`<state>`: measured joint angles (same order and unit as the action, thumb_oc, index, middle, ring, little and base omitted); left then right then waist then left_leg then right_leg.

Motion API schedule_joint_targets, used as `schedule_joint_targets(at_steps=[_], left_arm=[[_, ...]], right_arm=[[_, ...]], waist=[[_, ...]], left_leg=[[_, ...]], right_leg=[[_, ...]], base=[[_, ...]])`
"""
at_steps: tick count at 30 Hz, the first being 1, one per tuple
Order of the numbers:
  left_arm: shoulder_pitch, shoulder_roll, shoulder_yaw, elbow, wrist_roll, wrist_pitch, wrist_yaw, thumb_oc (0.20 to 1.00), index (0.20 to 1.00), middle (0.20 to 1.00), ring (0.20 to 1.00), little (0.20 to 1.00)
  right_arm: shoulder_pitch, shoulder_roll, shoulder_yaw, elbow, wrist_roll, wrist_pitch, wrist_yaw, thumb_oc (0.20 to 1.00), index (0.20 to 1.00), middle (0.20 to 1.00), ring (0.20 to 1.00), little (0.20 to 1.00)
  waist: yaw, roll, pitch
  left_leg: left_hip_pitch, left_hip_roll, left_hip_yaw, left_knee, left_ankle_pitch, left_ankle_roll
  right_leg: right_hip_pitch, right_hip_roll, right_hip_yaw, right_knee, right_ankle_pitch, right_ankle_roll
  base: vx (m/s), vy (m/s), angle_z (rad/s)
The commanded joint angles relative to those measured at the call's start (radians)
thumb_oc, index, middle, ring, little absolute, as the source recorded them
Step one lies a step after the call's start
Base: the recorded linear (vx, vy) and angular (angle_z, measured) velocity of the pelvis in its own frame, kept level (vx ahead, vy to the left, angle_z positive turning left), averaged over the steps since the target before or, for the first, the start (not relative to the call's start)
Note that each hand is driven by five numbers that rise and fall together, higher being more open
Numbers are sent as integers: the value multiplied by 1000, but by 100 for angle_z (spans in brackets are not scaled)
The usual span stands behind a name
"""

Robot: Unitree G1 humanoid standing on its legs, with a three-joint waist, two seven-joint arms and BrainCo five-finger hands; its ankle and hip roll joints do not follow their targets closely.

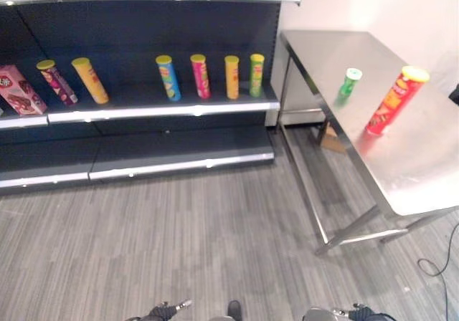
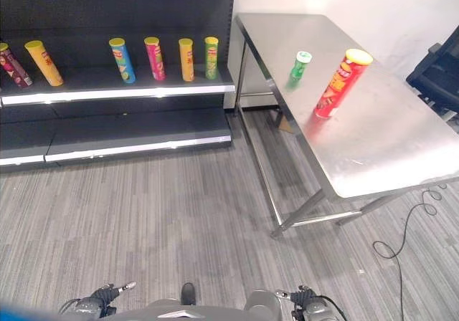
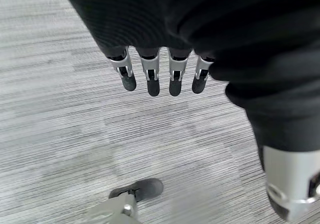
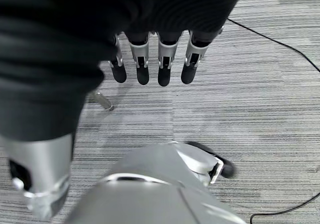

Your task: Put the goods on the table back onto the shelves and tidy them up.

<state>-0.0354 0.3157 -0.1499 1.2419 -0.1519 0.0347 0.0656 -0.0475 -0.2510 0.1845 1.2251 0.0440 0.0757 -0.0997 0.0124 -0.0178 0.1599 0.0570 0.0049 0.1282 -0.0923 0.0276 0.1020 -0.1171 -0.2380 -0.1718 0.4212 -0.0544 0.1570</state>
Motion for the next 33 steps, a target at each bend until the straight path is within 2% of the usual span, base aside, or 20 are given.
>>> schedule_joint_targets(at_steps=[1,4,6,10,11,14,17,20,22,23,24,25,26,27,28,29,30,31,32,33], left_arm=[[-23,4,13,-14,15,-12,1,1000,1000,1000,1000,1000],[-29,-8,6,-24,16,-14,-4,1000,1000,1000,1000,1000],[-32,-12,4,-24,20,-13,-7,1000,1000,1000,1000,1000],[-34,-22,0,-29,32,-16,-15,1000,1000,1000,1000,1000],[-36,-23,-1,-28,33,-15,-18,1000,1000,1000,1000,1000],[-36,-24,-8,-30,42,-17,-21,1000,1000,1000,1000,1000],[-31,-32,-8,-31,44,-13,-23,1000,1000,1000,1000,1000],[-18,-37,-14,-36,42,-13,-28,1000,1000,1000,1000,1000],[-11,-42,-9,-43,23,-11,-32,1000,1000,1000,1000,1000],[-11,-41,-9,-43,22,-11,-32,1000,1000,1000,1000,1000],[-11,-39,0,-49,6,-9,-30,1000,1000,1000,1000,1000],[-12,-39,0,-50,2,-8,-27,1000,1000,1000,1000,1000],[-12,-39,0,-50,1,-8,-27,1000,1000,1000,1000,1000],[-14,-37,0,-48,-1,-5,-21,1000,1000,1000,1000,1000],[-16,-38,1,-47,-5,-4,-20,1000,1000,1000,1000,1000],[-16,-43,7,-43,-16,-3,-21,1000,1000,1000,1000,1000],[-16,-43,7,-43,-16,-3,-21,1000,1000,1000,1000,1000],[-13,-43,9,-39,-15,-2,-19,1000,1000,1000,1000,1000],[-13,-44,10,-37,-15,-5,-18,1000,1000,1000,1000,1000],[-10,-44,9,-36,-20,-7,-17,1000,1000,1000,1000,1000]], right_arm=[[-30,-42,25,-4,-7,1,-12,1000,1000,1000,1000,1000],[-27,-42,29,-2,-9,6,-11,1000,1000,1000,1000,1000],[-25,-43,28,0,-11,8,-11,1000,1000,1000,1000,1000],[-15,-43,30,7,-22,13,-5,1000,1000,1000,1000,1000],[-11,-44,32,7,-26,12,-3,1000,1000,1000,1000,1000],[4,-47,30,7,-25,8,-1,1000,1000,1000,1000,1000],[14,-55,25,10,-27,7,1,1000,1000,1000,1000,1000],[30,-58,21,16,-24,4,3,1000,1000,1000,1000,1000],[34,-60,25,18,-23,1,3,1000,1000,1000,1000,1000],[34,-59,25,18,-23,1,3,1000,1000,1000,1000,1000],[31,-61,32,14,-18,1,4,1000,1000,1000,1000,1000],[29,-62,32,13,-13,2,1,1000,1000,1000,1000,1000],[28,-62,32,13,-13,2,1,1000,1000,1000,1000,1000],[29,-62,28,15,-4,5,-1,1000,1000,1000,1000,1000],[29,-61,27,21,1,8,-2,1000,1000,1000,1000,1000],[26,-59,27,37,8,11,-3,1000,1000,1000,1000,1000],[26,-59,27,37,8,11,-4,1000,1000,1000,1000,1000],[27,-59,27,48,5,13,-3,1000,1000,1000,1000,1000],[28,-61,25,53,5,13,-4,1000,1000,1000,1000,1000],[30,-63,25,59,5,15,-3,1000,1000,1000,1000,1000]], waist=[[-26,-27,41],[-47,-41,59],[-52,-44,62],[-72,-53,62],[-79,-55,61],[-82,-62,46],[-93,-50,20],[-102,-36,0],[-99,-28,1],[-101,-31,-2],[-92,-38,15],[-90,-43,22],[-91,-42,22],[-87,-51,35],[-86,-52,40],[-82,-60,41],[-78,-58,44],[-73,-60,44],[-71,-58,43],[-68,-50,42]], left_leg=[[-6,9,-10,12,-44,-101],[32,-18,-25,14,-69,-97],[42,-24,-30,15,-76,-97],[83,-43,-48,17,-108,-98],[105,-47,-59,19,-122,-98],[129,-59,-73,15,-147,-99],[168,-43,-85,12,-174,-110],[177,-13,-90,60,-210,-136],[126,3,-68,251,-184,-189],[122,0,-70,251,-181,-188],[21,7,-65,467,-108,-232],[-15,11,-56,541,-70,-248],[-19,12,-57,547,-72,-248],[-67,25,-46,623,-34,-257],[-98,54,-17,649,-34,-244],[-128,98,26,582,-76,-208],[-123,101,29,583,-79,-208],[-119,114,38,500,-110,-191],[-118,122,29,412,-118,-186],[-123,126,1,324,-91,-189]], right_leg=[[-3,84,13,-291,77,-10],[-32,114,35,-412,144,10],[-39,121,29,-441,160,16],[-79,143,3,-499,203,30],[-84,144,-27,-495,212,31],[-61,144,-38,-506,218,19],[-44,150,-66,-489,213,7],[-28,159,-96,-468,181,-12],[23,175,-111,-473,145,-38],[19,172,-112,-473,146,-38],[61,176,-109,-481,122,-65],[80,177,-106,-487,110,-78],[78,178,-107,-487,110,-78],[99,175,-105,-492,98,-90],[113,178,-103,-498,89,-96],[136,170,-92,-508,74,-90],[139,172,-89,-507,74,-90],[147,163,-80,-509,70,-81],[149,156,-72,-509,64,-72],[153,158,-59,-509,55,-70]], base=[[234,53,7],[204,44,8],[143,18,24],[232,17,30],[237,-8,31],[274,-30,28],[346,-74,30],[283,-89,27],[229,-94,39],[149,-80,15],[117,-68,2],[120,-69,9],[53,-33,11],[58,-27,-6],[189,-7,-22],[172,13,-31],[209,63,-9],[150,99,-1],[210,154,-12],[205,184,-25]])
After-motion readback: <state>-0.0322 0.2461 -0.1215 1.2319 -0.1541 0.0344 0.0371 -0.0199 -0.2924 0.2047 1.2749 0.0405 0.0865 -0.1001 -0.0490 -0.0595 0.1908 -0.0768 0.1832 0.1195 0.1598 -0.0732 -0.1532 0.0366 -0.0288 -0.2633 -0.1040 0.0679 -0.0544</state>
